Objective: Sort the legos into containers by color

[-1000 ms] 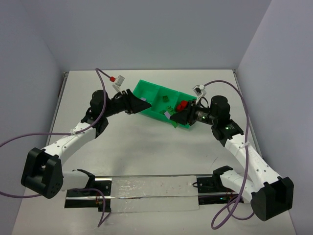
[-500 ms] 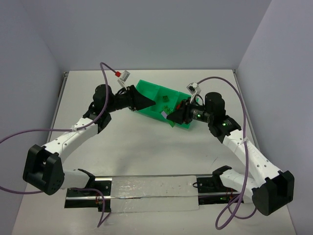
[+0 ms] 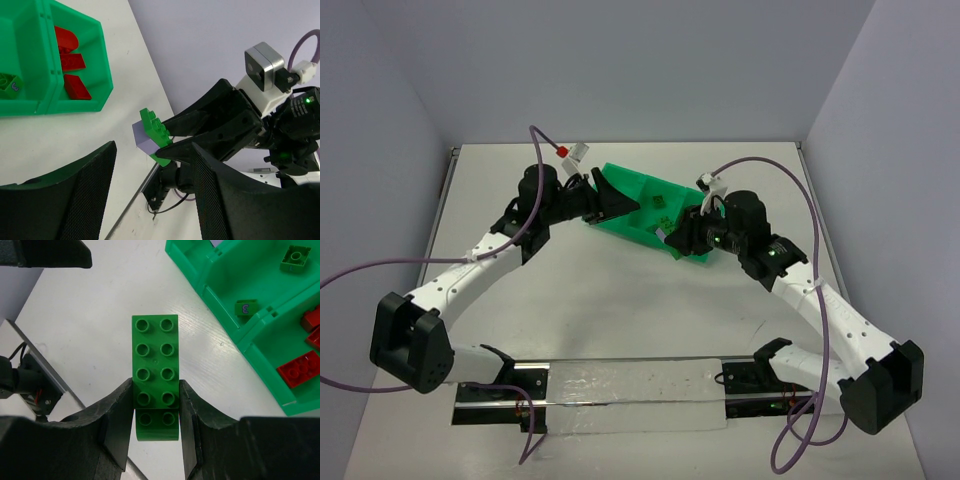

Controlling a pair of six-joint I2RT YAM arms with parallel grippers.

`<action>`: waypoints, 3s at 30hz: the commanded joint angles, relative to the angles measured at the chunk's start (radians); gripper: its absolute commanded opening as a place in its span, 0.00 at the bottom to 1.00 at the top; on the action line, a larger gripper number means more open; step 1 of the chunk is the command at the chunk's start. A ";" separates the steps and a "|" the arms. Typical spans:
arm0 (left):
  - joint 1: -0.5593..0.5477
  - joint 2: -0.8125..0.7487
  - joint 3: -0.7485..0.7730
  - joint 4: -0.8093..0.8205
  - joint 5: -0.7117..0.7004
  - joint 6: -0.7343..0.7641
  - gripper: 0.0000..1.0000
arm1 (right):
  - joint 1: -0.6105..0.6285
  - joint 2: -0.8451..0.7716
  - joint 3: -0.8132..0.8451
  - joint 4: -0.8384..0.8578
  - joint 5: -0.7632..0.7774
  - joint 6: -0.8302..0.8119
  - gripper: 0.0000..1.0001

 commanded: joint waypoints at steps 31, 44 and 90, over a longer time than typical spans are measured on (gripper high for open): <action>-0.118 0.227 0.211 -0.102 0.013 0.028 0.50 | 0.087 0.032 0.095 -0.032 0.110 -0.065 0.12; -0.120 0.227 0.224 -0.113 0.033 0.035 0.18 | 0.089 0.043 0.100 -0.033 0.119 -0.067 0.12; -0.013 0.230 0.011 0.147 0.228 -0.170 0.62 | 0.091 0.009 -0.199 0.419 0.084 -0.172 0.02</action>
